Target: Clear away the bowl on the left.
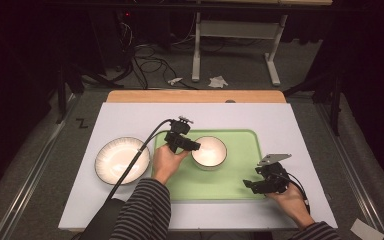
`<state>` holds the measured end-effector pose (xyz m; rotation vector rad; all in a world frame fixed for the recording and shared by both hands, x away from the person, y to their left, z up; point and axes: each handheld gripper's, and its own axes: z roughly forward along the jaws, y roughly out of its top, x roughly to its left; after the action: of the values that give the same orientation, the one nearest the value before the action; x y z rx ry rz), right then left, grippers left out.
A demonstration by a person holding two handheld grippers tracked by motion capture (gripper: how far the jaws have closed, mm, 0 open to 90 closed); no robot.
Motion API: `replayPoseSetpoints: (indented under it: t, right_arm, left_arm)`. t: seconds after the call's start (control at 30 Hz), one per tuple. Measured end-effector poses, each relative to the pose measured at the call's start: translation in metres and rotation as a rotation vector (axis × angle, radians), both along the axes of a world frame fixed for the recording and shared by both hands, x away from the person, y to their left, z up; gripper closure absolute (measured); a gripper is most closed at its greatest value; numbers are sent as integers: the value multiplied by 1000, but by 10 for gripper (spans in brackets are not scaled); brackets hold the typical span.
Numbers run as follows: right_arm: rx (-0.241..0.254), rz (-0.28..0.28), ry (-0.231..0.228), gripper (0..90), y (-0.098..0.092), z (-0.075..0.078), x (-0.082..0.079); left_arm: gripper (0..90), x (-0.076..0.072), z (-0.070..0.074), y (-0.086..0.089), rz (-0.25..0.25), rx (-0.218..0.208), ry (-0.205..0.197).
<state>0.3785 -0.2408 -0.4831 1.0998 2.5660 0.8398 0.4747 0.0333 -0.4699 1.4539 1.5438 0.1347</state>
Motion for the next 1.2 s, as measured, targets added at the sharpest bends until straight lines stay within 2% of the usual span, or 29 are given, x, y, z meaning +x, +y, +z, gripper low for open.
replayPoseSetpoints:
  t: [0.17,0.43,0.57,0.73,0.87,1.2]
  right_arm:
    - [-5,6,-4,325,1,-1,0]
    - [-2,-3,2,325,1,-1,0]
    - [-8,7,-1,325,2,-1,0]
    - [-6,-1,1,324,1,-1,0]
    - [-5,-5,4,324,2,-1,-1]
    - [-8,-1,5,324,2,-1,0]
  left_arm:
    - [490,-7,5,6,-21,15,-11]
    - [471,-10,13,18,-4,6,-22]
    - [464,-13,17,24,-11,20,-29]
    - [464,-17,23,27,-11,-3,-40]
    - [462,-21,25,28,-26,2,-39]
    - [456,-25,26,40,-8,-7,-33]
